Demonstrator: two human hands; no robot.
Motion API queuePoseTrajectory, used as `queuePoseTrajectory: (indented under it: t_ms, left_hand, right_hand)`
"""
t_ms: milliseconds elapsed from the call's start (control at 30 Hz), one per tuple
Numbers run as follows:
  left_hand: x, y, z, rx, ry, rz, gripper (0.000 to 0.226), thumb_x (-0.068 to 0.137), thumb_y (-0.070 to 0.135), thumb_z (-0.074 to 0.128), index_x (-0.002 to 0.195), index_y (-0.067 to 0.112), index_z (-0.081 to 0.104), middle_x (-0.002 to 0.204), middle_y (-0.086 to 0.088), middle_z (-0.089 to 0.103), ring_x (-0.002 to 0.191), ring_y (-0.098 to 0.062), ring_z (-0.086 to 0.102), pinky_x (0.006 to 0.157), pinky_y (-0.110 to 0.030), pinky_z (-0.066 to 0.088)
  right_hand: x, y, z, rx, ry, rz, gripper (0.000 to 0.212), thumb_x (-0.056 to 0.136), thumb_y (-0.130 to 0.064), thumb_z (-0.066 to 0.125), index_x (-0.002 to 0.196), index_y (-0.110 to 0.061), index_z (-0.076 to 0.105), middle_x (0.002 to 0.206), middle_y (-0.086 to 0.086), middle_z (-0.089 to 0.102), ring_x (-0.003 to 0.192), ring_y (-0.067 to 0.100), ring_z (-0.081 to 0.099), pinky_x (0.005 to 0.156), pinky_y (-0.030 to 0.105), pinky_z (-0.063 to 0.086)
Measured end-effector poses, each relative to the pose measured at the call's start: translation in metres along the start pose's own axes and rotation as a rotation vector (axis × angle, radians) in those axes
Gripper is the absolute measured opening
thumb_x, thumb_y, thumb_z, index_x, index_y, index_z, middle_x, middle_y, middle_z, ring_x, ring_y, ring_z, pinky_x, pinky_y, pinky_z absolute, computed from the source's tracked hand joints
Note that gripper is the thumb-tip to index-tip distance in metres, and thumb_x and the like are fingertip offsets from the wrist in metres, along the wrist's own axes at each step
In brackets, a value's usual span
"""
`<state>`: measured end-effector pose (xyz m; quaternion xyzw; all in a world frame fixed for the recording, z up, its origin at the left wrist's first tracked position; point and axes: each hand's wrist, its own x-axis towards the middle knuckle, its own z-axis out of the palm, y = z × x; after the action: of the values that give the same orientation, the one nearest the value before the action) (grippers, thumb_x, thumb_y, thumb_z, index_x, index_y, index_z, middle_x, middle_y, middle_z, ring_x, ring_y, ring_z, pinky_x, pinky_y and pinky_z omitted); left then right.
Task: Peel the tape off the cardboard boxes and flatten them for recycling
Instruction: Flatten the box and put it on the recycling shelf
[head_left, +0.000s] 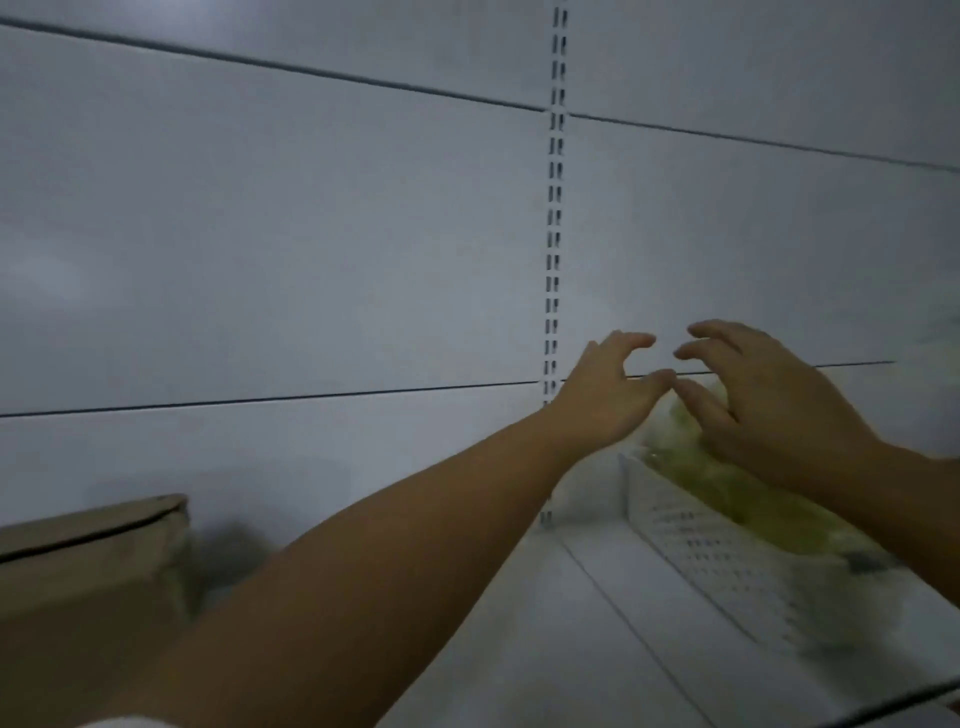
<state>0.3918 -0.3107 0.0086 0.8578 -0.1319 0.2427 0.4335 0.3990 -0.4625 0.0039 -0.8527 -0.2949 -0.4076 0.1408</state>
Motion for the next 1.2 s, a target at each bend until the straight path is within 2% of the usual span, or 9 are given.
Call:
queuePoseTrajectory:
  t_ms: [100, 233, 467, 700, 833, 933, 1033, 1133, 1200]
  left_hand:
    - [-0.043, -0.009, -0.081, 0.186, 0.045, 0.012, 0.035, 0.087, 0.024, 0.059, 0.122, 0.017, 0.057, 0.129, -0.002, 0.057, 0.117, -0.016, 0.052, 0.093, -0.023, 0.037]
    - [-0.117, -0.024, -0.213, 0.427, 0.004, -0.125, 0.025, 0.083, 0.021, 0.065, 0.107, 0.018, 0.065, 0.101, 0.003, 0.066, 0.099, -0.012, 0.062, 0.087, -0.024, 0.048]
    - [-0.245, -0.077, -0.353, 0.806, -0.373, -0.799, 0.064, 0.077, 0.06, 0.059, 0.134, 0.035, 0.042, 0.133, 0.008, 0.052, 0.116, -0.013, 0.052, 0.105, -0.035, 0.039]
    - [-0.268, -0.088, -0.356, 0.85, -0.002, -0.497, 0.038, 0.096, 0.043, 0.035, 0.083, 0.021, 0.063, 0.074, 0.0, 0.061, 0.066, -0.01, 0.055, 0.06, -0.022, 0.041]
    - [-0.277, -0.063, -0.362, 0.632, 0.272, -0.393, 0.038, 0.093, 0.04, 0.045, 0.075, 0.015, 0.066, 0.067, -0.002, 0.061, 0.057, -0.01, 0.054, 0.051, -0.019, 0.039]
    - [-0.295, -0.053, -0.347, 0.319, 0.477, -0.32, 0.025, 0.083, 0.042, 0.061, 0.08, 0.018, 0.069, 0.073, -0.001, 0.067, 0.062, -0.015, 0.062, 0.053, -0.024, 0.048]
    - [-0.319, -0.054, -0.313, -0.173, 0.628, -0.327, 0.034, 0.074, 0.026, 0.073, 0.105, 0.03, 0.057, 0.083, -0.003, 0.073, 0.069, -0.017, 0.071, 0.052, -0.03, 0.056]
    - [-0.338, -0.065, -0.263, -0.383, 0.604, -0.368, 0.069, 0.073, 0.019, 0.075, 0.12, 0.049, 0.034, 0.085, 0.007, 0.074, 0.072, -0.011, 0.071, 0.047, -0.03, 0.055]
    - [-0.344, -0.074, -0.234, -0.274, 0.593, -0.323, 0.081, 0.072, 0.021, 0.077, 0.126, 0.052, 0.026, 0.119, 0.016, 0.059, 0.091, 0.008, 0.06, 0.065, -0.016, 0.053]
  right_hand:
    - [0.01, -0.073, 0.027, 0.202, -0.118, -0.15, 0.034, 0.091, -0.035, 0.044, 0.118, -0.019, 0.056, 0.129, 0.001, 0.053, 0.111, 0.016, 0.049, 0.088, 0.026, 0.035]
    - [0.018, -0.174, 0.052, 0.344, -0.275, -0.341, 0.028, 0.09, -0.045, 0.045, 0.111, -0.03, 0.057, 0.115, -0.015, 0.055, 0.098, 0.004, 0.049, 0.081, 0.021, 0.034]
    - [0.013, -0.306, 0.057, 0.592, -0.407, -0.646, 0.028, 0.09, -0.043, 0.049, 0.111, -0.029, 0.062, 0.108, -0.012, 0.062, 0.089, 0.003, 0.052, 0.074, 0.014, 0.04]
    - [0.005, -0.355, 0.06, 0.44, -0.755, -0.667, 0.042, 0.084, -0.036, 0.061, 0.123, -0.025, 0.048, 0.119, -0.004, 0.053, 0.106, 0.017, 0.051, 0.093, 0.039, 0.046]
    - [0.01, -0.347, 0.047, 0.241, -0.613, -0.754, 0.048, 0.071, -0.033, 0.072, 0.114, -0.029, 0.051, 0.116, -0.006, 0.045, 0.101, 0.014, 0.04, 0.085, 0.032, 0.036]
    - [0.019, -0.333, 0.029, 0.112, -0.151, -0.754, 0.029, 0.066, -0.011, 0.067, 0.09, -0.02, 0.053, 0.106, 0.005, 0.05, 0.088, 0.019, 0.036, 0.072, 0.031, 0.024]
    - [0.03, -0.319, 0.012, 0.33, 0.201, -0.533, 0.024, 0.062, 0.007, 0.062, 0.081, -0.007, 0.061, 0.108, 0.01, 0.058, 0.1, 0.03, 0.05, 0.073, 0.037, 0.041]
    - [0.044, -0.321, -0.004, 0.961, 0.035, -0.083, 0.033, 0.07, -0.017, 0.058, 0.094, -0.039, 0.058, 0.109, -0.027, 0.047, 0.097, -0.009, 0.046, 0.075, 0.026, 0.039]
    - [0.049, -0.321, -0.002, 1.001, -0.144, -0.066, 0.026, 0.076, -0.016, 0.057, 0.085, -0.04, 0.059, 0.119, -0.025, 0.051, 0.106, -0.009, 0.046, 0.083, 0.025, 0.036]
